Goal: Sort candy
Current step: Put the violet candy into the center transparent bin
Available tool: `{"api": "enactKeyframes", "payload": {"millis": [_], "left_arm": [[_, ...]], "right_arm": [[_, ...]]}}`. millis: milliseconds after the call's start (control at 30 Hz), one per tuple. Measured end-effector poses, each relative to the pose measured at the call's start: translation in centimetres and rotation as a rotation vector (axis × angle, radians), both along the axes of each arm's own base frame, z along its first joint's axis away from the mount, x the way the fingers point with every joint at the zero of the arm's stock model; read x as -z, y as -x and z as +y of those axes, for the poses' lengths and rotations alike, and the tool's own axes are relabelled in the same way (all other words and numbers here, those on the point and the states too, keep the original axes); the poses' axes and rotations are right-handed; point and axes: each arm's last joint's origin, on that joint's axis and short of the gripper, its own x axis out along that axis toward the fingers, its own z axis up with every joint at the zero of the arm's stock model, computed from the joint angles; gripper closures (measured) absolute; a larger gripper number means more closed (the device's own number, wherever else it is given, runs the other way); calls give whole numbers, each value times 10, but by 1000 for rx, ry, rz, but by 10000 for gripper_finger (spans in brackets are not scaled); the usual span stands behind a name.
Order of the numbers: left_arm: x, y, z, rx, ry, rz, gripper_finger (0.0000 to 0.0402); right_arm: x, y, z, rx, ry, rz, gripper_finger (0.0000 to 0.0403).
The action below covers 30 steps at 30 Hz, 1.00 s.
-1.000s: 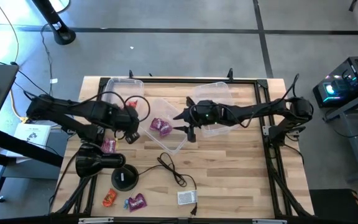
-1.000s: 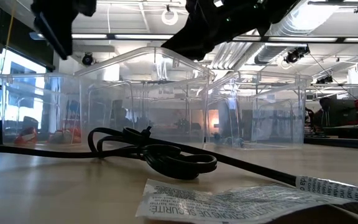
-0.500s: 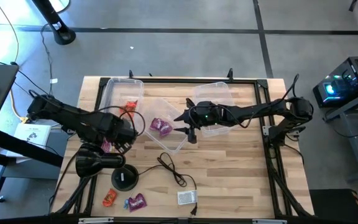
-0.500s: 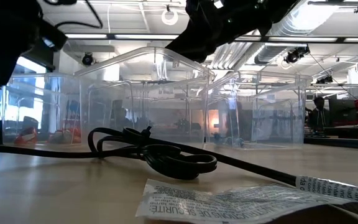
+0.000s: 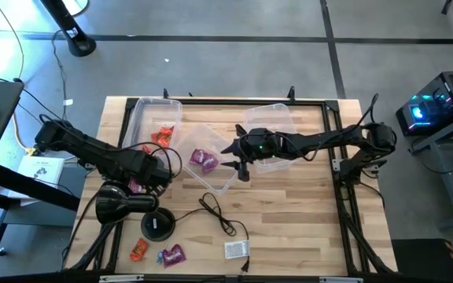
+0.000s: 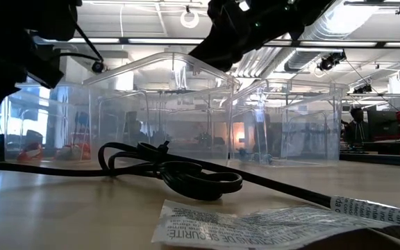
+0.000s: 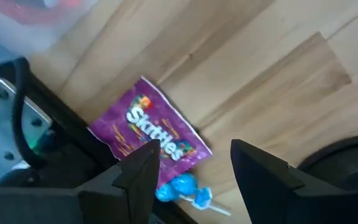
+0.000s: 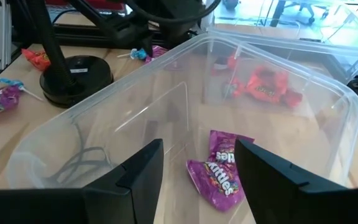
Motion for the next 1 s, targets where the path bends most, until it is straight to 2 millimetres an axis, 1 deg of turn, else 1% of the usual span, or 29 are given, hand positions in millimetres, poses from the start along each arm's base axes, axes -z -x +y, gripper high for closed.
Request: {"api": "enactKeyframes", "payload": {"millis": [100, 167, 367, 467, 533, 633, 800, 867, 1000], "left_arm": [[1, 1, -3, -10, 23, 9, 213], [0, -2, -5, 15, 43, -17, 213], [-16, -19, -15, 133, 87, -183, 213], [-18, -19, -21, 101, 144, -175, 213], [-12, -14, -24, 56, 147, -135, 213], [2, -7, -27, 24, 140, -67, 213], [25, 5, -21, 33, 37, 18, 213], [30, 7, -19, 28, -4, 32, 213], [34, 4, -19, 17, -19, 45, 213]], "right_arm": [[1, 0, 0, 1, -4, 10, 210], [1, 1, 0, 1, -3, 16, 210], [1, 1, 0, 0, -2, 14, 210], [1, 1, 0, 4, -12, 17, 210], [2, 1, 0, 7, -18, 22, 210], [2, 1, 1, 4, -17, 30, 210], [3, 1, 3, -6, -9, 31, 210], [3, 1, 3, -5, -10, 32, 210], [3, 1, 3, -4, -11, 31, 210]]}}
